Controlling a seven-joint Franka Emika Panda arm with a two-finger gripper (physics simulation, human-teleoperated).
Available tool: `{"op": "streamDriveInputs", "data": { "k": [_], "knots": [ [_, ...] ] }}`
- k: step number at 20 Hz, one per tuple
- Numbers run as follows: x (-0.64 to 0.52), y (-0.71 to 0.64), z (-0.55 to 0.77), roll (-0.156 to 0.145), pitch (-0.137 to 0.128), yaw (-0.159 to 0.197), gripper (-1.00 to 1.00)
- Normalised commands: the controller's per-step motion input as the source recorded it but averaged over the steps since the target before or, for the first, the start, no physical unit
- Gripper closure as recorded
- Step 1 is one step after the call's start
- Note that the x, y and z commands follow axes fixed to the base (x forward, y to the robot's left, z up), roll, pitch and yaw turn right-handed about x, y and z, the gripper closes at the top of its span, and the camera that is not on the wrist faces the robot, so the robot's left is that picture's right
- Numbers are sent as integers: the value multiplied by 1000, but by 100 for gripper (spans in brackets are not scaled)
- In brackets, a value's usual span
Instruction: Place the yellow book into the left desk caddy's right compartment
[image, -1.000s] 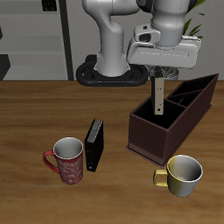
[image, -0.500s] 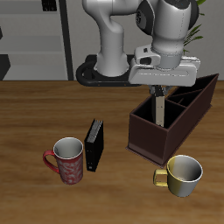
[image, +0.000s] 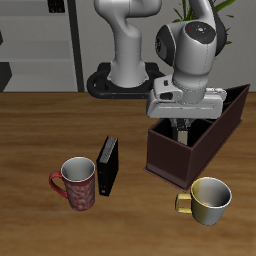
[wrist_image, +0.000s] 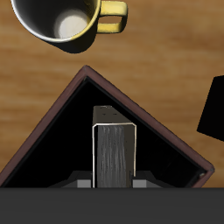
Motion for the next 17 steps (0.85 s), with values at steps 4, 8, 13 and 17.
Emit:
{"op": "streamDriveInputs", "data": {
  "k": [4, 8, 13, 17],
  "knots": [
    [-31, 43, -119, 100, 58, -58, -100],
    [-110, -76, 62, -7, -7, -24, -100],
    [-153, -120, 136, -13, -66, 49, -100],
    [-43, -212, 96, -29, -7, -30, -100]
  ]
}}
